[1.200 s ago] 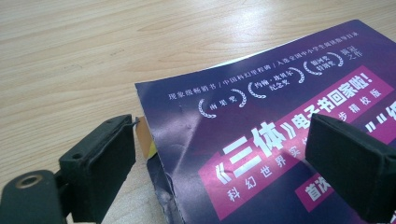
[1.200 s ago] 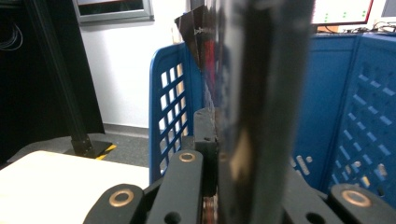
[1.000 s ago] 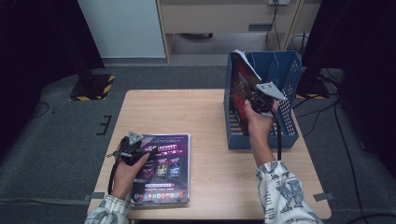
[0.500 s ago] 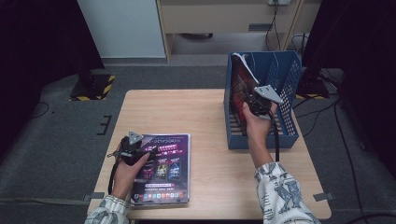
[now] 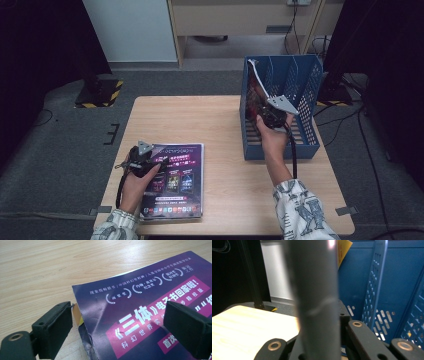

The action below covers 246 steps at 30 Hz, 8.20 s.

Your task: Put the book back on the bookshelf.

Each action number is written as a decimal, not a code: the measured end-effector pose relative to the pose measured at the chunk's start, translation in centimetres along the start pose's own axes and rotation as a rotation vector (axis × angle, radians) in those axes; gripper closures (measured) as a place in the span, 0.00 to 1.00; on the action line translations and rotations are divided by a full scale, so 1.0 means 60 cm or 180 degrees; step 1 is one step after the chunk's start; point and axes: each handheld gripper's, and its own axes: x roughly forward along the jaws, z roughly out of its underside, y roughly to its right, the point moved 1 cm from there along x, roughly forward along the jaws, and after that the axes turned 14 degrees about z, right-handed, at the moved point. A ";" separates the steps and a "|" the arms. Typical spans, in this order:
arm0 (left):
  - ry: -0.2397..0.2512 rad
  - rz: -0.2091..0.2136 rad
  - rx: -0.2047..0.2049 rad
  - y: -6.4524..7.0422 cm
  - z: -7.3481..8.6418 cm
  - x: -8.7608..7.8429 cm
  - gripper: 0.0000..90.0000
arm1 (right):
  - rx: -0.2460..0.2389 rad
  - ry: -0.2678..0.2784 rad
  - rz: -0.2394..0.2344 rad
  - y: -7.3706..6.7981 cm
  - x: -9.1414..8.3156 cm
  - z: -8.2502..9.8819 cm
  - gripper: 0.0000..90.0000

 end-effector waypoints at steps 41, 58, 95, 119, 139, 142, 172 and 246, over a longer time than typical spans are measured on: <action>-0.0023 0.0018 0.0024 0.002 0.000 0.001 0.09 | -0.0296 -0.0101 -0.0131 -0.043 -0.009 -0.012 0.94; -0.0029 0.0034 0.0020 0.002 0.000 0.002 0.09 | -0.0256 -0.0066 -0.0146 -0.051 -0.012 -0.011 0.76; -0.0026 0.0037 0.0027 0.003 0.000 0.002 0.09 | -0.0739 0.0005 0.0077 -0.042 -0.007 -0.012 0.92; -0.0029 0.0044 0.0030 0.004 0.000 0.003 0.09 | -0.0379 -0.0010 -0.0076 -0.056 -0.016 -0.008 0.52; -0.0033 0.0047 0.0037 0.005 0.000 0.003 0.09 | -0.0276 -0.0073 -0.0136 -0.058 -0.021 0.002 0.37; -0.0036 0.0049 0.0040 0.005 0.000 0.003 0.09 | -0.0270 -0.0109 -0.0155 -0.058 -0.022 0.003 0.35; -0.0041 0.0054 0.0058 0.006 0.000 0.004 0.09 | -0.0232 -0.0175 -0.0451 -0.059 -0.061 0.011 0.13; -0.0061 0.0444 -0.0087 -0.029 0.013 -0.016 0.31 | -0.0963 -0.0865 -0.1541 -0.193 -0.194 0.178 0.21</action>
